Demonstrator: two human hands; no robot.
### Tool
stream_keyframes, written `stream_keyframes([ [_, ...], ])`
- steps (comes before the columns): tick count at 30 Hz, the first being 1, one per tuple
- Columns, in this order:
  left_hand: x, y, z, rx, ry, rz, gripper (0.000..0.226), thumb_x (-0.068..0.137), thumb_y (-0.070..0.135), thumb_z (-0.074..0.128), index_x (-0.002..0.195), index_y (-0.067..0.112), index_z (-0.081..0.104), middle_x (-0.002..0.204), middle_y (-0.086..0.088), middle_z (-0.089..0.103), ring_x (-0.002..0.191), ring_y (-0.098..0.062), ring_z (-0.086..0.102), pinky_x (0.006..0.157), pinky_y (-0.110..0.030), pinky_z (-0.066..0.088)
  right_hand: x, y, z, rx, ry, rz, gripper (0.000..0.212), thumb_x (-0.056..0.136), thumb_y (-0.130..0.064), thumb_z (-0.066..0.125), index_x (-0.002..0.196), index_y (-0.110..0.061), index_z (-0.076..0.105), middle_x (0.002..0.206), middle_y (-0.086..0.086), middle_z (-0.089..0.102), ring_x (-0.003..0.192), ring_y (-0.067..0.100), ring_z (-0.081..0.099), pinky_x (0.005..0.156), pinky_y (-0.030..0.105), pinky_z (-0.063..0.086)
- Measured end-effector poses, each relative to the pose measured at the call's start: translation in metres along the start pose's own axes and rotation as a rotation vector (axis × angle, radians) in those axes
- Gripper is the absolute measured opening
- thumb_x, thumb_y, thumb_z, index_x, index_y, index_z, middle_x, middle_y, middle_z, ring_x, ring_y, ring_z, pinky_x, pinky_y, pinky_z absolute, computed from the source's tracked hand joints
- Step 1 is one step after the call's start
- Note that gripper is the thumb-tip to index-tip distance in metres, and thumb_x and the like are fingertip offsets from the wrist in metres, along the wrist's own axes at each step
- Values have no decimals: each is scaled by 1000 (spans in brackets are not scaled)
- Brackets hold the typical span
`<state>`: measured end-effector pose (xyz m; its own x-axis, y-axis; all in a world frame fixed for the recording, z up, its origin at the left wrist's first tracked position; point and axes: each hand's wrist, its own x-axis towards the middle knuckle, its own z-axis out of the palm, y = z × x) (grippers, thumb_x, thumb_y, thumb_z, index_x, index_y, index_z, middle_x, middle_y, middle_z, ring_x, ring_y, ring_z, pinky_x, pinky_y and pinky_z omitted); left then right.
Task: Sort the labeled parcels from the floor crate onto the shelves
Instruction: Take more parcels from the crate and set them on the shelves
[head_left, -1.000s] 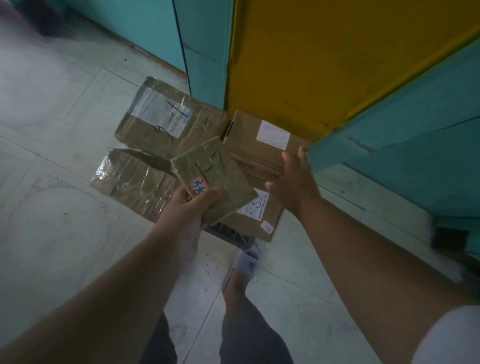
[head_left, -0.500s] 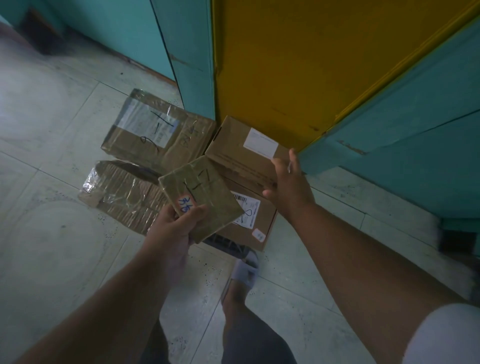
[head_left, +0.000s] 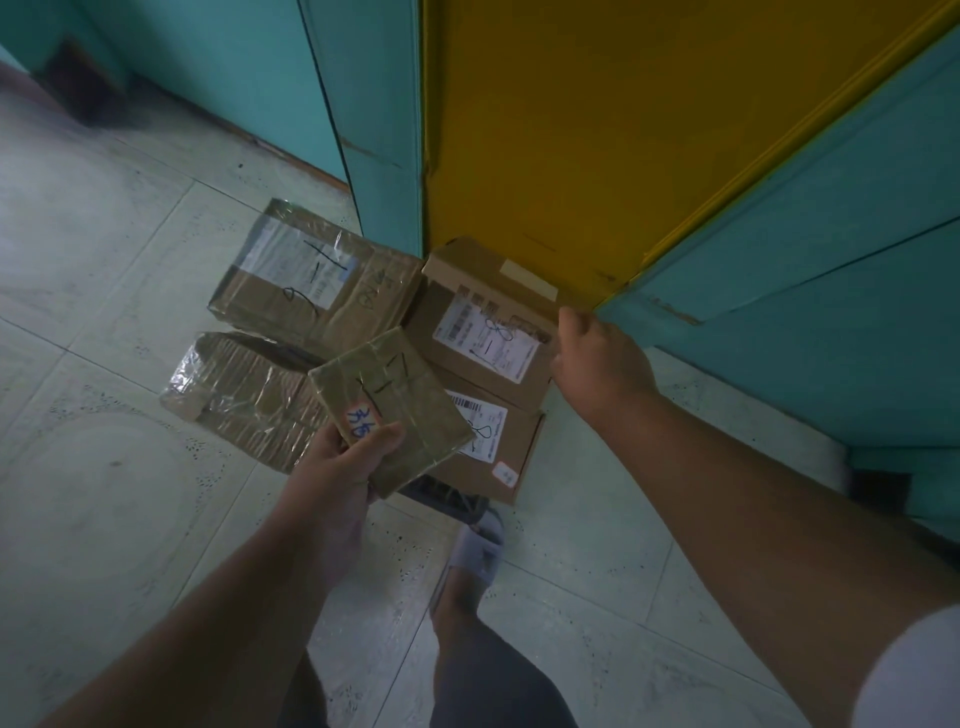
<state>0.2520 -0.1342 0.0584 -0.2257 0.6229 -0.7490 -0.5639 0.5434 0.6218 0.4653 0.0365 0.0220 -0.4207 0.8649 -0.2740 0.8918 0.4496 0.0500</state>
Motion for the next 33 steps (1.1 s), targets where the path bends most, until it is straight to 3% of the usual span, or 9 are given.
stream_keyframes([
  [5,-21,22,-1,51,-63,23,37,83,11,65,120,14,62,109,-8,75,98,-24,72,77,-33,54,-46,-11,-44,218,86,156,37,99,-23,54,129,-1,48,112,19,63,93,32,63,67,34,45],
  [9,-50,53,-5,121,-182,39,46,76,17,69,121,14,61,110,-10,74,98,-26,72,80,-39,54,-113,-38,-104,439,147,324,28,100,-30,53,114,-6,53,104,14,66,83,27,62,65,27,36],
  [13,-89,85,-10,247,-323,15,50,73,20,80,119,14,62,111,-12,73,104,-32,69,88,-46,54,-192,-73,-176,601,219,543,25,99,-34,55,111,-11,51,116,11,68,92,28,66,56,14,33],
  [15,-109,95,-6,327,-397,11,47,72,23,76,116,15,62,106,-11,75,103,-32,69,88,-45,54,-228,-84,-204,676,273,613,19,99,-32,57,105,-17,46,121,10,67,84,24,62,47,7,36],
  [17,-133,99,5,387,-469,9,42,75,22,73,116,18,62,105,-8,75,98,-27,72,85,-43,55,-265,-88,-225,744,341,692,18,99,-29,57,101,-21,41,121,10,66,70,11,51,52,-1,36],
  [20,-166,96,32,477,-570,16,42,80,24,76,120,26,62,112,-3,74,102,-27,71,87,-49,57,-322,-82,-238,842,484,838,16,97,-25,59,99,-21,44,111,7,69,68,8,55,50,2,38],
  [24,-217,67,82,658,-739,41,37,88,25,74,122,32,62,116,4,73,109,-25,68,95,-47,52,-411,-64,-237,944,653,1034,11,97,-27,57,101,-23,47,107,1,68,75,7,66,46,4,40],
  [28,-286,7,145,765,-899,94,19,90,10,69,105,21,67,94,6,78,82,-9,74,63,-19,54,-512,-37,-228,1004,830,1192,12,98,-25,56,108,-27,49,106,-5,68,79,8,67,48,9,45],
  [33,-380,-99,222,817,-1051,74,30,74,8,77,103,14,69,96,-4,78,86,-18,74,75,-31,56,-656,13,-210,1009,992,1348,11,97,-20,59,103,-26,52,96,-1,70,76,8,67,49,5,42],
])
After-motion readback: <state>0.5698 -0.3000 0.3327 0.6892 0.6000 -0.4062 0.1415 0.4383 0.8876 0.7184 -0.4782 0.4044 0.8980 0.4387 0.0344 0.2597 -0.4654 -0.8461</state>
